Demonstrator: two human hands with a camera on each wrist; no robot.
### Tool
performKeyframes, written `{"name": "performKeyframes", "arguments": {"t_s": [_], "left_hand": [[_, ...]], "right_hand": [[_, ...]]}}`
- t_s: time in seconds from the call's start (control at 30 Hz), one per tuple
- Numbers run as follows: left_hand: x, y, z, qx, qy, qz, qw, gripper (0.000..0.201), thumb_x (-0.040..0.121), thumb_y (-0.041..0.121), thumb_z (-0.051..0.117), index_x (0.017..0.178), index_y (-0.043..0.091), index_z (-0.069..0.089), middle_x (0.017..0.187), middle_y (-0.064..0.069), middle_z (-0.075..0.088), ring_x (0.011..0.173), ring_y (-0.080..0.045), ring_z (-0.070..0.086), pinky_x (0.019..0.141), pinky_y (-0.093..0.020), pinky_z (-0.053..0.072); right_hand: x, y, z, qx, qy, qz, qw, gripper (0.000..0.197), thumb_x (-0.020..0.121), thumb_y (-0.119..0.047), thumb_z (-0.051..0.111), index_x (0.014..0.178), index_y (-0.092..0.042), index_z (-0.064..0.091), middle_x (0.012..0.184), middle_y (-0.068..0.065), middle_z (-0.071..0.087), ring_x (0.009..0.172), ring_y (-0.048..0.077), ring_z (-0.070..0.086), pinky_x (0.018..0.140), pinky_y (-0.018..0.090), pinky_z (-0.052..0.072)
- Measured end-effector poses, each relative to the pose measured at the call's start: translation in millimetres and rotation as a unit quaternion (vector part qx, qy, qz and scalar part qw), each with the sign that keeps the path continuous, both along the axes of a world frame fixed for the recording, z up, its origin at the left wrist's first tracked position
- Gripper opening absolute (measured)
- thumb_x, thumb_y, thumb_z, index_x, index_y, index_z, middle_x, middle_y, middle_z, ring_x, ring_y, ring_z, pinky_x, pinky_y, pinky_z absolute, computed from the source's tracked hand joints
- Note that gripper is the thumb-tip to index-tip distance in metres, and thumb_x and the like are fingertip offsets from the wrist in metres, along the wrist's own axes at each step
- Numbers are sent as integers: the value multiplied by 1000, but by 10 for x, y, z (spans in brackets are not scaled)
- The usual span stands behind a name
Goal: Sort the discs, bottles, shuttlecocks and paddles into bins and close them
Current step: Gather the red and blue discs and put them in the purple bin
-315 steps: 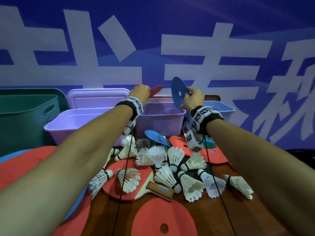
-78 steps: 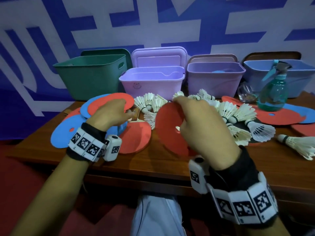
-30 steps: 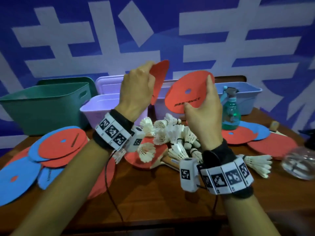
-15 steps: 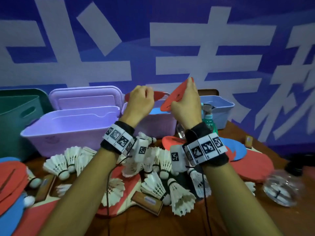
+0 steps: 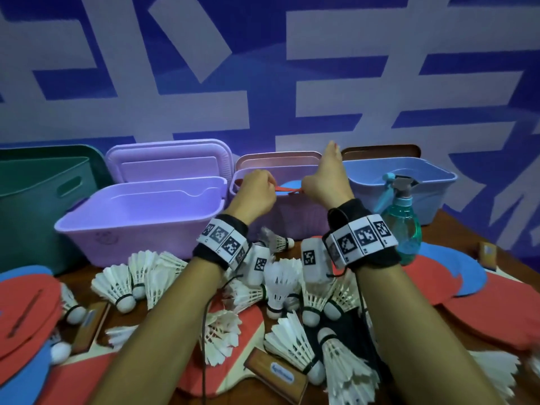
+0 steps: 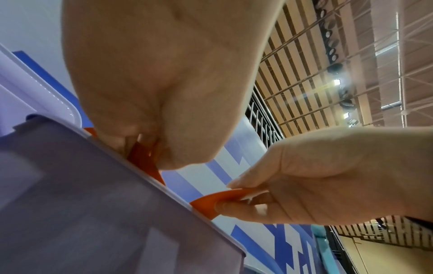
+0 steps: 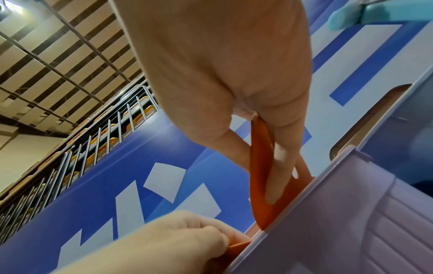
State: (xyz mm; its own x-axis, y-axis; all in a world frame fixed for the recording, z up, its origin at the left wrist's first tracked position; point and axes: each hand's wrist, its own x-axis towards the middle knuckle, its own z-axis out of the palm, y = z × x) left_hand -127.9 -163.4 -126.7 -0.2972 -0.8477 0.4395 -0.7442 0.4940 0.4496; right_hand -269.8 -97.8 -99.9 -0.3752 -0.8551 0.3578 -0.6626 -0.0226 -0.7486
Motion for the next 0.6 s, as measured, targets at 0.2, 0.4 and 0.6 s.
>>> {"name": "performKeyframes", "arguments": {"t_s": [0.2, 0.4, 0.6], "left_hand": [[-3, -118, -175, 30, -123, -37, 991, 37, 104, 40, 39, 115, 14, 62, 129, -11, 58, 122, -30, 54, 106, -45, 38], [132, -179, -133, 37, -131, -95, 986, 44, 103, 49, 40, 127, 19, 62, 161, -6, 32, 144, -28, 39, 119, -46, 26], [278, -241, -162, 26, -195, -72, 978, 48, 97, 61, 44, 120, 22, 60, 134, 1, 57, 124, -29, 55, 101, -45, 44]], "right_hand": [[-57, 9, -19, -52, -55, -7, 997, 90, 79, 7, 56, 156, -5, 11, 146, 26, 44, 132, 38, 45, 107, 42, 41], [-98, 31, 22, -136, -66, -43, 988, 74, 76, 11, 52, 145, -6, 31, 133, 19, 55, 120, 36, 54, 97, 38, 48], [-84, 44, 12, -119, -53, -29, 991, 68, 78, 12, 53, 141, -5, 32, 118, 18, 59, 105, 34, 59, 81, 37, 51]]}}
